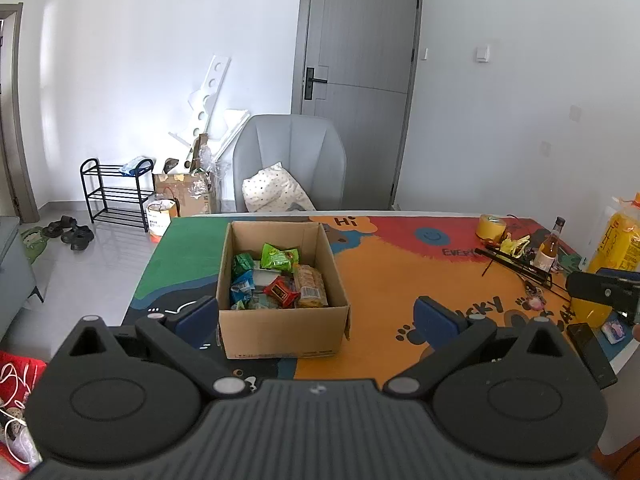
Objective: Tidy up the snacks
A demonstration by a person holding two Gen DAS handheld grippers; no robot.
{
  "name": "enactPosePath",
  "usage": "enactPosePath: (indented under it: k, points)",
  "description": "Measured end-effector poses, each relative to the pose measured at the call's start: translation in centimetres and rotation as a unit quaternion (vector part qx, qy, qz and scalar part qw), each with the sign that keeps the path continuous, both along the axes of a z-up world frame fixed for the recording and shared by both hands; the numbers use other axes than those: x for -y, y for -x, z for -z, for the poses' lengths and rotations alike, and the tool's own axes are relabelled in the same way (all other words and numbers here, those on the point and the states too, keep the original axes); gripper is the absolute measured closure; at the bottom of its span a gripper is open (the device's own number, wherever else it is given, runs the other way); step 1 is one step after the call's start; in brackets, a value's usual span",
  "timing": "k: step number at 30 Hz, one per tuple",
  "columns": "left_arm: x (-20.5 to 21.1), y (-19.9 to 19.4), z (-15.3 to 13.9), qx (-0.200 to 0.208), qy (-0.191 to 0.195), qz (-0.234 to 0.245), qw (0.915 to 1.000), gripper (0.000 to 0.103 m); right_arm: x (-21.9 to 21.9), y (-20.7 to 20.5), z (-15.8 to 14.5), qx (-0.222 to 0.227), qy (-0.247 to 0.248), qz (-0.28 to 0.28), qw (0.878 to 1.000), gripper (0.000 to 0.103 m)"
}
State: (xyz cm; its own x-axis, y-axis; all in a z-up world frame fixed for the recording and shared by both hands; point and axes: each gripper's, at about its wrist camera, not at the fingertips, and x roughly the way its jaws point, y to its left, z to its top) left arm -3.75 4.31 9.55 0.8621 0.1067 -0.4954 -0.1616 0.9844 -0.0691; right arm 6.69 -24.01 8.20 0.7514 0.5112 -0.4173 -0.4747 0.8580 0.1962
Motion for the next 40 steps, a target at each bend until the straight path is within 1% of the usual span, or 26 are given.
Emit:
enactPosePath:
  k: [11, 30, 40]
  points:
    - [0.0, 0.0, 0.1, -0.001, 0.000, 0.004, 1.0000, 0.000, 0.0, -0.2, 0.2, -0.003, 0.004, 0.002, 1.000, 0.000]
    - [0.2, -0.3, 0.5, -0.007, 0.003, 0.007, 0.9999, 0.000, -0.8, -0.6, 0.9, -0.009, 0.027, 0.007, 1.000, 0.000]
    - [0.4, -0.4, 0.5, -0.005, 0.000, 0.014, 0.9999, 0.000, -0.8, -0.7, 1.0, -0.012, 0.027, 0.008, 1.000, 0.000]
